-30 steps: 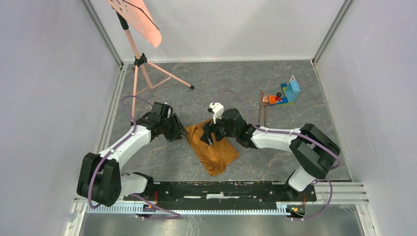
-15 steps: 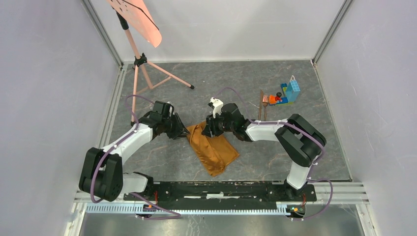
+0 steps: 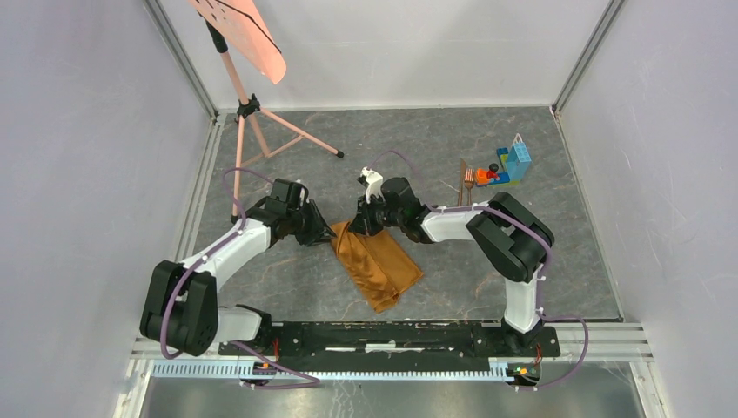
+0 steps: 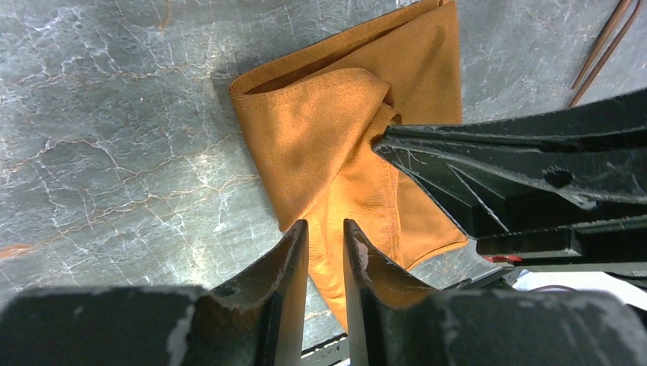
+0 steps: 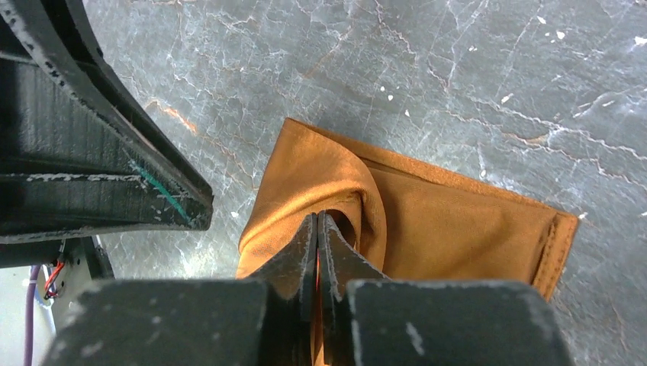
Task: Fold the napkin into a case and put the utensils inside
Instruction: Smooth out the 2/3-rectangle-folded napkin at the center of the board.
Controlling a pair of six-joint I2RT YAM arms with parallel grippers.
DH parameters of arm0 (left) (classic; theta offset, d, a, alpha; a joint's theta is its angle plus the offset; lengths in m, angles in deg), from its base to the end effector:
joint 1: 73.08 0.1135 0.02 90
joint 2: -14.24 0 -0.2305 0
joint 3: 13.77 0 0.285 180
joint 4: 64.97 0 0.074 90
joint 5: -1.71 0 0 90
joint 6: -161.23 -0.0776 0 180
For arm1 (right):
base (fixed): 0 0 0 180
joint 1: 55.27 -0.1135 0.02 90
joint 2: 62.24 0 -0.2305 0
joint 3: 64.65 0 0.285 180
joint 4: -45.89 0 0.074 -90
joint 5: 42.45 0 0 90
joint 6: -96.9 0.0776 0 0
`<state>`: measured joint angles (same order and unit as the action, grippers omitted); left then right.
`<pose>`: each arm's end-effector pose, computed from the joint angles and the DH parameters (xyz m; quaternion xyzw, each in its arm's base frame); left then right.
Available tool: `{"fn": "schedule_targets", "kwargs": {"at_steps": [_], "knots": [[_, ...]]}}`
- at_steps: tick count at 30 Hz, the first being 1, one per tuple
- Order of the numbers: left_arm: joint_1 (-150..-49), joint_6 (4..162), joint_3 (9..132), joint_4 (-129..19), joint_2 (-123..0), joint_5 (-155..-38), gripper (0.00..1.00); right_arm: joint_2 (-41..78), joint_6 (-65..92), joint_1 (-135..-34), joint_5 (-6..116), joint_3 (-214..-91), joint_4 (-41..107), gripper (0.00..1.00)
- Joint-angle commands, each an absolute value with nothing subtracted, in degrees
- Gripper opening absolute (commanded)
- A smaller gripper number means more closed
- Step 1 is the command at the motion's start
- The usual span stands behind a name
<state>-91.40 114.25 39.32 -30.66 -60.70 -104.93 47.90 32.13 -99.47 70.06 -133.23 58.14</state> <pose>0.2847 -0.1177 0.1068 -0.1613 0.9337 -0.2660 0.1771 0.2945 0.3278 0.0695 -0.2367 0.8186 0.4206 0.3114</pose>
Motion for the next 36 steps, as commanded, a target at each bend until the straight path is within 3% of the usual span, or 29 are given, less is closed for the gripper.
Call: {"fn": "schedule_targets", "kwargs": {"at_steps": [1, 11, 18, 25, 36], "knots": [[-90.99, 113.76, 39.33, -31.37, -57.41, -104.09, 0.29, 49.38, 33.74, -99.41, 72.13, -136.15, 63.37, 0.01], [-90.96, 115.89, 38.06, -33.68, -56.32, -103.76, 0.26, 51.53, 33.77, -99.48, 71.54, -137.19, 65.86, 0.05], [-91.0, 116.54, 39.85, -37.71, -60.81, -108.03, 0.22, 47.23, 29.72, -99.38, 67.71, -137.34, 56.36, 0.42], [-91.05, 117.89, 40.71, -41.91, -65.62, -110.96, 0.15, 41.31, 24.31, -98.66, 66.36, -135.28, 47.86, 0.63], [-91.13, 115.96, 38.24, -36.83, -59.34, -103.48, 0.35, 47.34, 25.37, -97.71, 71.58, -137.36, 56.03, 0.66]]}}
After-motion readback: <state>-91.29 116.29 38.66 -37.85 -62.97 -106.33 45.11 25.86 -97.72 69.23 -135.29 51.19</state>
